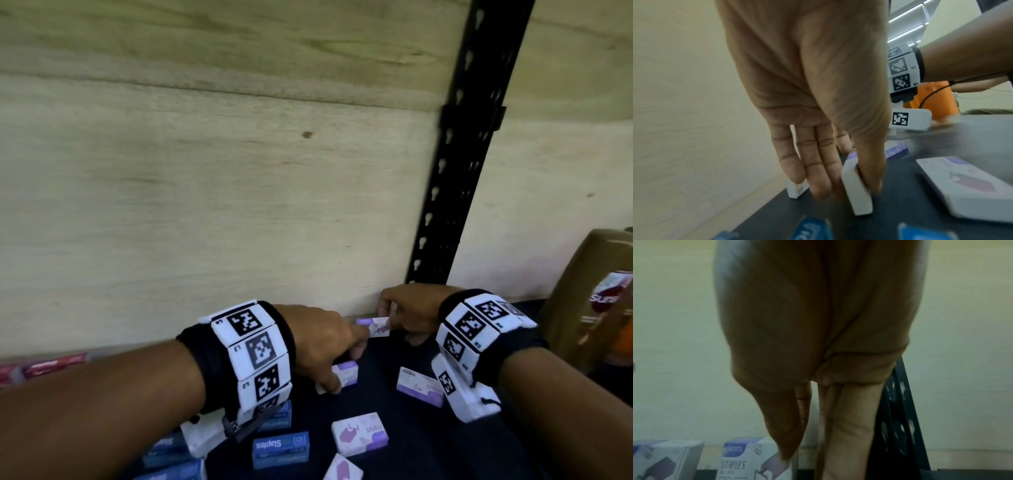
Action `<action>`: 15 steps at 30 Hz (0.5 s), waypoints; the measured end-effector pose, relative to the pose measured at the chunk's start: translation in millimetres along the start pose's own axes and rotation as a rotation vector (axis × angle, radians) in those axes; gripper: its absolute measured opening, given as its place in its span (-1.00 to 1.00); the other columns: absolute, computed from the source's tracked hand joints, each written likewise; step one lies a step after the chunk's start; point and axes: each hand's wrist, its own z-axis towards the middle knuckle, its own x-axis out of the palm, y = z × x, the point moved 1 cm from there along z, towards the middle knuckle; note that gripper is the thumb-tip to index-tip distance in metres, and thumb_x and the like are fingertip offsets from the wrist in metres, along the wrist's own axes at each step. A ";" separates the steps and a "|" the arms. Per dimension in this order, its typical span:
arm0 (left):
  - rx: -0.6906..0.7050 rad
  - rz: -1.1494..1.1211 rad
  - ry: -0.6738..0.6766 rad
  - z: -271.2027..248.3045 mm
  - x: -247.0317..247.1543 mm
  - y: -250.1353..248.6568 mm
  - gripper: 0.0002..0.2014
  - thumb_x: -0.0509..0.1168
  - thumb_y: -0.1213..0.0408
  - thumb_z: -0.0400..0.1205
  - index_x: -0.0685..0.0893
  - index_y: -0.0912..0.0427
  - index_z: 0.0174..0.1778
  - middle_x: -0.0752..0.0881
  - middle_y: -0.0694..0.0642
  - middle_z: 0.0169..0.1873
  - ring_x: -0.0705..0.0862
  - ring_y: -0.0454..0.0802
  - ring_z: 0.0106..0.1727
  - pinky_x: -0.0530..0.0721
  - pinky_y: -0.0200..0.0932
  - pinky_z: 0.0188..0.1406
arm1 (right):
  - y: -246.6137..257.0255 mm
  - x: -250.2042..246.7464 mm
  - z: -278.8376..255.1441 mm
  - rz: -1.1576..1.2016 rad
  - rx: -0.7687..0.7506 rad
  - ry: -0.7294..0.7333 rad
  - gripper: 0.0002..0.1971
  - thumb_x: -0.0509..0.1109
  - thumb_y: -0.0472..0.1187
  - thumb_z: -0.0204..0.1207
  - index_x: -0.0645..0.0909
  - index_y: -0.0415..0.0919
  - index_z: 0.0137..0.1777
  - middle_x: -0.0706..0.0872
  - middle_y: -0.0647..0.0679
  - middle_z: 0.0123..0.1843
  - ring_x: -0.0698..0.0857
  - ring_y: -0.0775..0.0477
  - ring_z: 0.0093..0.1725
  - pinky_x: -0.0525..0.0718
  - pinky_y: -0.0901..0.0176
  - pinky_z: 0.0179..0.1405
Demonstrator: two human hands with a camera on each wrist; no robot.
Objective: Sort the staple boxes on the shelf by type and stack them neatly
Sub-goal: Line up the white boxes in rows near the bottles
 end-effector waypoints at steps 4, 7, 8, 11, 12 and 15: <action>0.057 0.005 0.048 -5.4 1.4 -3.7 -0.65 0.39 0.13 0.65 0.42 -0.04 0.27 0.62 -0.06 -0.33 0.47 -0.23 -0.42 0.34 -0.21 -0.49 | -1.1 1.7 1.7 0.058 0.021 0.008 -0.82 0.41 -0.17 0.65 0.59 -0.09 0.21 0.62 0.11 -0.16 0.65 0.11 -0.38 0.77 0.11 -0.08; 0.055 -0.028 0.092 -6.5 5.0 -5.3 -0.79 0.27 0.08 0.71 0.55 0.00 0.23 0.77 -0.02 -0.07 0.54 -0.25 -0.29 0.45 -0.27 -0.34 | -1.5 2.8 1.8 0.091 0.035 0.014 -0.85 0.42 -0.19 0.65 0.60 -0.08 0.18 0.65 0.09 -0.15 0.68 0.08 -0.37 0.79 0.00 0.01; 0.031 -0.044 0.100 -6.6 5.7 -5.4 -0.78 0.23 0.09 0.72 0.58 0.00 0.25 0.76 -0.03 0.01 0.59 -0.18 -0.17 0.56 -0.22 -0.18 | -1.5 2.7 1.4 0.087 0.036 0.016 -0.85 0.42 -0.19 0.65 0.59 -0.07 0.18 0.65 0.08 -0.15 0.68 0.08 -0.37 0.78 0.00 0.01; -0.043 -0.043 0.119 -11.7 2.6 -7.5 -0.68 0.17 0.19 0.68 0.58 -0.03 0.36 0.66 -0.02 0.05 0.61 0.00 0.09 0.65 -0.02 0.17 | -1.8 2.9 1.7 0.096 0.033 0.018 -0.85 0.41 -0.18 0.65 0.59 -0.07 0.17 0.65 0.09 -0.16 0.68 0.07 -0.37 0.79 0.02 -0.01; -0.049 -0.026 0.116 -13.2 1.6 -7.9 -0.65 0.17 0.23 0.66 0.58 -0.02 0.38 0.63 -0.04 -0.04 0.62 0.02 0.08 0.67 -0.03 0.15 | -1.5 2.8 1.4 0.100 0.034 0.018 -0.85 0.42 -0.17 0.65 0.59 -0.07 0.17 0.64 0.09 -0.16 0.68 0.05 -0.38 0.79 0.02 -0.02; -0.049 -0.002 0.093 -13.8 2.1 -5.3 -0.66 0.19 0.31 0.66 0.63 0.07 0.36 0.63 -0.07 -0.16 0.67 0.03 0.00 0.72 -0.02 0.10 | -1.4 3.2 1.5 0.091 0.040 0.011 -0.87 0.41 -0.17 0.65 0.58 -0.05 0.15 0.65 0.08 -0.16 0.69 0.04 -0.39 0.79 0.04 -0.05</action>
